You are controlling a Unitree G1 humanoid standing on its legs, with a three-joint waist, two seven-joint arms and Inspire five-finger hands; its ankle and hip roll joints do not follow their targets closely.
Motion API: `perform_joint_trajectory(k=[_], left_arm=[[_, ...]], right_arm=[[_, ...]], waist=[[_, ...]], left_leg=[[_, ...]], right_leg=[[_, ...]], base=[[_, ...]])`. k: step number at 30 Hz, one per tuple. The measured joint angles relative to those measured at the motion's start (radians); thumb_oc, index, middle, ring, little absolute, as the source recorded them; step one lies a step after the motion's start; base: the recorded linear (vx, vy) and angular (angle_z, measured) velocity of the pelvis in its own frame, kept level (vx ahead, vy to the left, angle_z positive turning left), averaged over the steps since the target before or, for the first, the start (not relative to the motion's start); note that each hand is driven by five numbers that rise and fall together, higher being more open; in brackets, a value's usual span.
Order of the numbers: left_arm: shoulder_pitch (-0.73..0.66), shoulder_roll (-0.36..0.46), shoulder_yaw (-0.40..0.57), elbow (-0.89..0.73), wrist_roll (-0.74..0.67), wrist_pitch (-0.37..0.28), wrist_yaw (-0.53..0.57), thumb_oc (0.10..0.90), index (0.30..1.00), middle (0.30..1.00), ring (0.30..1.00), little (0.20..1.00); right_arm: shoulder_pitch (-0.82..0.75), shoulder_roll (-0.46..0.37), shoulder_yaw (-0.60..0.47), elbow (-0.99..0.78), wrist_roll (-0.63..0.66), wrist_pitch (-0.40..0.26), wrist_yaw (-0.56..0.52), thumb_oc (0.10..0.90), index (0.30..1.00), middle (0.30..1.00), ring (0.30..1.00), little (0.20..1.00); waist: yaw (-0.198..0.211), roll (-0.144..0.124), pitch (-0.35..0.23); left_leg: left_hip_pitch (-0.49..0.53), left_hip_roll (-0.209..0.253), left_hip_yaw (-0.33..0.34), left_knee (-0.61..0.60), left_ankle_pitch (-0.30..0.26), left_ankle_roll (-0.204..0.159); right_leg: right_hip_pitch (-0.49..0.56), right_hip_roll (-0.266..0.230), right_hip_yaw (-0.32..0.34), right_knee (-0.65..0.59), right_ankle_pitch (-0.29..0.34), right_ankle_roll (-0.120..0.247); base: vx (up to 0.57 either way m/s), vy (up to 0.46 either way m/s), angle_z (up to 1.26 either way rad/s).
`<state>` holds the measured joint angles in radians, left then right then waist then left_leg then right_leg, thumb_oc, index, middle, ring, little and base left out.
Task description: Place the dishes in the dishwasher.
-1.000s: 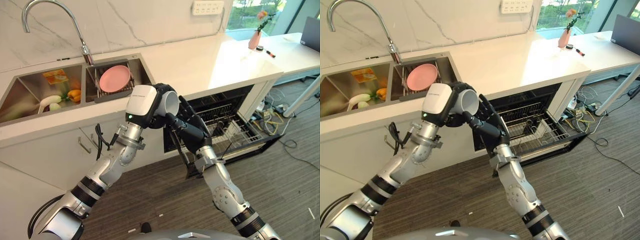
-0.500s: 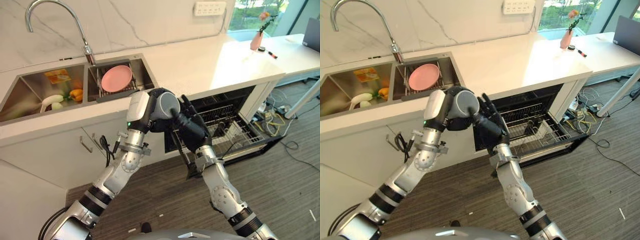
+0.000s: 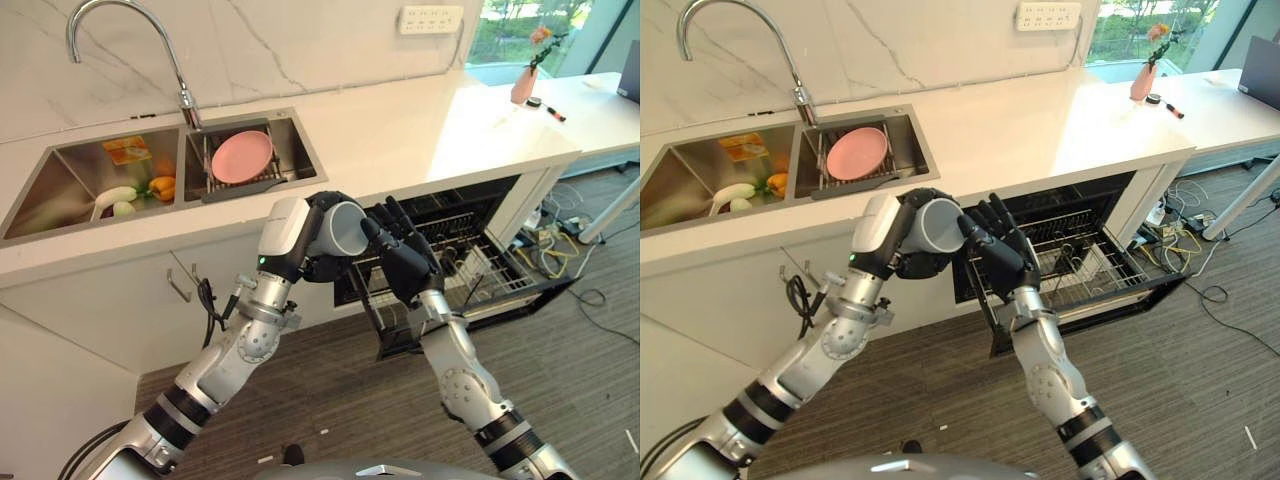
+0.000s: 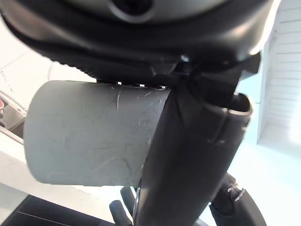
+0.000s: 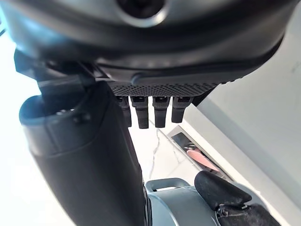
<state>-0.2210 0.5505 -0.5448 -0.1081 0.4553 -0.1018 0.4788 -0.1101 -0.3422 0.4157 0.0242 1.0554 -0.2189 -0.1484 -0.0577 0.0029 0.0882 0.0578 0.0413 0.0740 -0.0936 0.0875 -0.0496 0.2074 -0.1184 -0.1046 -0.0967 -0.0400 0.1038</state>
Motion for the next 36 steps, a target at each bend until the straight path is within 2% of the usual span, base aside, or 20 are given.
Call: perform_joint_trajectory(k=[6, 12, 17, 23, 24, 25, 26, 31, 34, 36], left_arm=[[-0.046, 0.111, -0.011, -0.011, 0.11, -0.028, -0.071, 0.4, 0.3, 0.3, 0.3, 0.3], [-0.111, 0.113, -0.051, -0.021, 0.166, -0.056, -0.111, 0.4, 0.3, 0.3, 0.3, 0.3], [-0.121, 0.111, -0.052, -0.022, 0.185, -0.058, -0.118, 0.4, 0.3, 0.3, 0.3, 0.3], [-0.121, 0.111, -0.052, -0.022, 0.199, -0.039, -0.122, 0.4, 0.3, 0.3, 0.3, 0.3], [-0.122, 0.112, -0.052, -0.022, 0.209, -0.038, -0.122, 0.4, 0.3, 0.3, 0.3, 0.3], [-0.124, 0.112, -0.052, -0.022, 0.217, -0.037, -0.123, 0.4, 0.3, 0.3, 0.3, 0.3], [-0.125, 0.113, -0.052, -0.022, 0.223, -0.036, -0.125, 0.4, 0.3, 0.3, 0.3, 0.3], [-0.154, 0.133, -0.061, -0.021, 0.226, -0.026, -0.145, 0.4, 0.3, 0.3, 0.3, 0.3], [-0.187, 0.13, -0.116, -0.02, 0.233, -0.03, -0.159, 0.4, 0.3, 0.3, 0.3, 0.3], [-0.19, 0.131, -0.118, -0.02, 0.255, -0.037, -0.163, 0.4, 0.3, 0.3, 0.3, 0.3]], right_arm=[[-0.034, -0.118, 0.019, 0.0, -0.035, 0.084, 0.037, 0.8, 0.9, 0.9, 0.9, 0.9], [-0.053, -0.098, 0.024, 0.001, -0.035, 0.102, 0.039, 0.8, 0.9, 0.9, 0.9, 0.9], [-0.057, -0.093, 0.028, 0.007, -0.035, 0.101, 0.035, 0.8, 0.9, 0.9, 0.9, 0.9], [-0.073, -0.048, 0.037, 0.044, -0.034, 0.098, 0.026, 0.8, 0.9, 0.9, 0.9, 0.9], [-0.075, -0.043, 0.038, 0.049, -0.034, 0.098, 0.024, 0.765, 0.848, 0.848, 0.848, 0.848], [-0.077, -0.04, 0.039, 0.056, -0.034, 0.098, 0.023, 0.414, 0.321, 0.321, 0.321, 0.321], [-0.077, -0.036, 0.039, 0.057, -0.034, 0.098, 0.021, 0.4, 0.3, 0.3, 0.3, 0.3], [-0.094, -0.041, 0.068, 0.056, -0.034, 0.097, 0.021, 0.4, 0.3, 0.3, 0.3, 0.3], [-0.133, -0.028, 0.102, 0.055, -0.035, 0.101, 0.018, 0.4, 0.3, 0.3, 0.3, 0.3], [-0.138, -0.022, 0.102, 0.056, -0.039, 0.107, 0.002, 0.4, 0.3, 0.3, 0.3, 0.3]], waist=[[0.0, -0.002, 0.0], [-0.004, -0.002, 0.0], [-0.006, -0.002, 0.0], [-0.004, -0.002, 0.0], [-0.004, -0.002, 0.0], [-0.003, -0.002, 0.0], [-0.003, -0.002, 0.0], [-0.005, -0.002, 0.0], [-0.004, -0.003, 0.0], [-0.003, -0.003, 0.0]], left_leg=[[0.0, 0.0, 0.001, 0.0, 0.0, 0.0], [0.0, 0.0, 0.002, 0.0, 0.0, 0.0], [0.0, 0.0, 0.004, 0.0, 0.0, 0.0], [0.0, 0.0, 0.004, 0.0, 0.0, 0.0], [0.0, 0.0, 0.004, 0.0, 0.0, 0.0], [0.0, 0.0, 0.004, 0.0, 0.0, 0.0], [0.0, 0.0, 0.004, 0.0, 0.0, 0.0], [0.0, 0.0, 0.004, 0.0, 0.0, 0.0], [0.001, 0.0, 0.004, 0.0, 0.0, 0.0], [0.001, 0.0, 0.004, 0.0, 0.0, 0.0]], right_leg=[[0.001, 0.0, -0.001, 0.0, 0.0, 0.0], [0.0, 0.0, 0.0, 0.0, 0.0, 0.0], [0.0, 0.0, 0.002, 0.0, 0.0, 0.0], [0.0, 0.0, 0.003, 0.0, 0.0, 0.0], [0.0, 0.0, 0.003, 0.0, 0.0, 0.0], [0.0, 0.0, 0.003, 0.0, 0.0, 0.0], [0.0, 0.0, 0.003, 0.0, 0.0, 0.0], [0.0, 0.0, 0.003, 0.0, 0.0, 0.0], [0.0, 0.0, 0.003, 0.0, 0.0, 0.0], [0.0, 0.0, 0.003, 0.0, 0.0, 0.0]], base=[[0.0, 0.0, 0.0], [0.0, 0.0, 0.0], [0.0, 0.0, 0.0], [0.0, 0.0, 0.0], [0.0, 0.0, 0.0], [0.0, 0.0, 0.0], [0.0, 0.0, 0.0], [0.0, 0.0, 0.0], [0.0, 0.0, 0.0], [0.0, 0.0, 0.0]])
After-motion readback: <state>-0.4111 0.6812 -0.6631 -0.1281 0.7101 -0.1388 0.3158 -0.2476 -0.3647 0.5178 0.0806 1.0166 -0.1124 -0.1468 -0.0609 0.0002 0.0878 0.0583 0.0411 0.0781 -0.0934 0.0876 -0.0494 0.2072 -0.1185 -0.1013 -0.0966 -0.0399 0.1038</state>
